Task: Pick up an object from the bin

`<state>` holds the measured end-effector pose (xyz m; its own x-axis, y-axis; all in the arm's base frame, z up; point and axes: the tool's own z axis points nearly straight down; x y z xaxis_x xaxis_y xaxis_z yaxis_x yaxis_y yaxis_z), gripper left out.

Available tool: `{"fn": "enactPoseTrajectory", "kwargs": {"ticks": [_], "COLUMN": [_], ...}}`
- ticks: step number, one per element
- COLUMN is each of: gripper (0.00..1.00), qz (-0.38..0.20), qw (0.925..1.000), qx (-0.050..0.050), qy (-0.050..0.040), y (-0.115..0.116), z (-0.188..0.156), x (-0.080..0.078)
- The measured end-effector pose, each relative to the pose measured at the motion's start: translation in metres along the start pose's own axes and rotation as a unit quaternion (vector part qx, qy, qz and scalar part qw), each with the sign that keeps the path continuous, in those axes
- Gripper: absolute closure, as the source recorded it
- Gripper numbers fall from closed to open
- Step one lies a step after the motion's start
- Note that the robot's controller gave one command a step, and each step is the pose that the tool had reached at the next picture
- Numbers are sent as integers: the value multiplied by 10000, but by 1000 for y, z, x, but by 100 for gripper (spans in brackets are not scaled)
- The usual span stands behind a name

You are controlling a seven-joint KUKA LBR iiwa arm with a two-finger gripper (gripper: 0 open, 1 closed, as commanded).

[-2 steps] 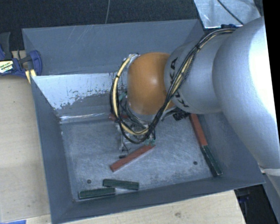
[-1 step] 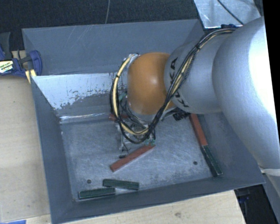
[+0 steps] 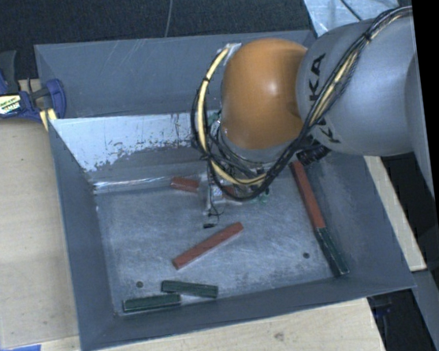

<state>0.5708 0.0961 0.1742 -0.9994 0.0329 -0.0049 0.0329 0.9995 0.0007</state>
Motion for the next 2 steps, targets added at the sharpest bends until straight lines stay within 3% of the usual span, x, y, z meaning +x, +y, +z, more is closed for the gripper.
{"fn": "enactPoseTrajectory", "kwargs": {"ticks": [1,2], "gripper": [100,100], "qz": [-20,-236], "qw": [10000,9997], "qx": [-3,1], "qy": [-12,24], "y": [1,-32], "z": [-21,-59], "x": [0,6]}}
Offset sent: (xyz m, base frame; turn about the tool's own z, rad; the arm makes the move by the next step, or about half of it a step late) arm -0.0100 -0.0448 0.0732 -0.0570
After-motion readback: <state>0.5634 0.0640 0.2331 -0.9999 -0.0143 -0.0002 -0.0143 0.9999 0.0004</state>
